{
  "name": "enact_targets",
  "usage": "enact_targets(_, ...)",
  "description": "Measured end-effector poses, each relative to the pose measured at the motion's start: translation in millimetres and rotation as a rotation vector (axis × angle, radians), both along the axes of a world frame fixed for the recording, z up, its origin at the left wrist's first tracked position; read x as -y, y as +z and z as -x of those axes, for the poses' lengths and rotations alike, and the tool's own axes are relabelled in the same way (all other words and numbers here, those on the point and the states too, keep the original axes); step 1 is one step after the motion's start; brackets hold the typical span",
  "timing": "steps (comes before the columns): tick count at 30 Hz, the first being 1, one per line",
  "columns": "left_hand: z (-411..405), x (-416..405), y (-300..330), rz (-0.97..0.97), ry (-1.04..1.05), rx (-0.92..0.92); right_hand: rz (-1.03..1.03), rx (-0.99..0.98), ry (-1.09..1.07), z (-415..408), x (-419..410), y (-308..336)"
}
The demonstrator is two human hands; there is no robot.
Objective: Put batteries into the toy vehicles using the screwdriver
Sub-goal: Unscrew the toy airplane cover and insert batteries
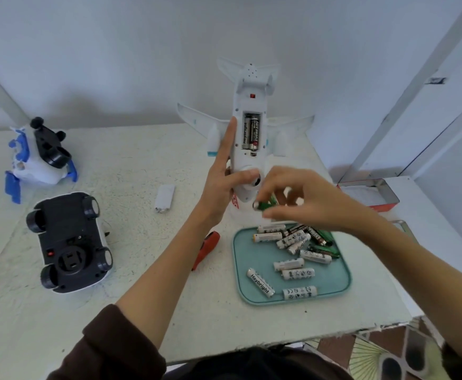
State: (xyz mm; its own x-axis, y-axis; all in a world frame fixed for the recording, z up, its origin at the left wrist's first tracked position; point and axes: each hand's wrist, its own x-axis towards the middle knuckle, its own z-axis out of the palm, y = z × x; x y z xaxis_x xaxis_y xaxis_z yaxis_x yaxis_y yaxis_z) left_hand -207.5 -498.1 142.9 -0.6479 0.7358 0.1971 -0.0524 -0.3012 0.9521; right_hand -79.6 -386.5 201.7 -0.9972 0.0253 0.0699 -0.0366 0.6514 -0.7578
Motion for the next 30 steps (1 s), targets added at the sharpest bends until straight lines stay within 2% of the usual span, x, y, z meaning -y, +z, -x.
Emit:
enact_targets(6, -0.1, 0.6, 0.2, -0.001, -0.003, 0.006, 0.257, -0.327, -0.259, 35.2, -20.4, 29.1)
enact_targets(9, 0.5, 0.9, 0.0, 0.006, -0.001, 0.009, 0.320, -0.416, -0.376, 53.2, -21.1, 29.6)
enact_targets(14, 1.6, 0.8, -1.0, 0.015, 0.001, 0.004, 0.225, -0.468, -0.463, 77.3, -12.1, 20.1)
enact_targets(18, 1.4, 0.3, -1.1, 0.022, 0.008, 0.008, 0.068, -0.525, -0.517, 86.3, -10.7, 7.2)
enact_targets(30, 1.1, -1.0, -0.3, 0.013, 0.017, 0.038, -0.326, -0.737, -0.469, 92.8, -17.7, -22.8)
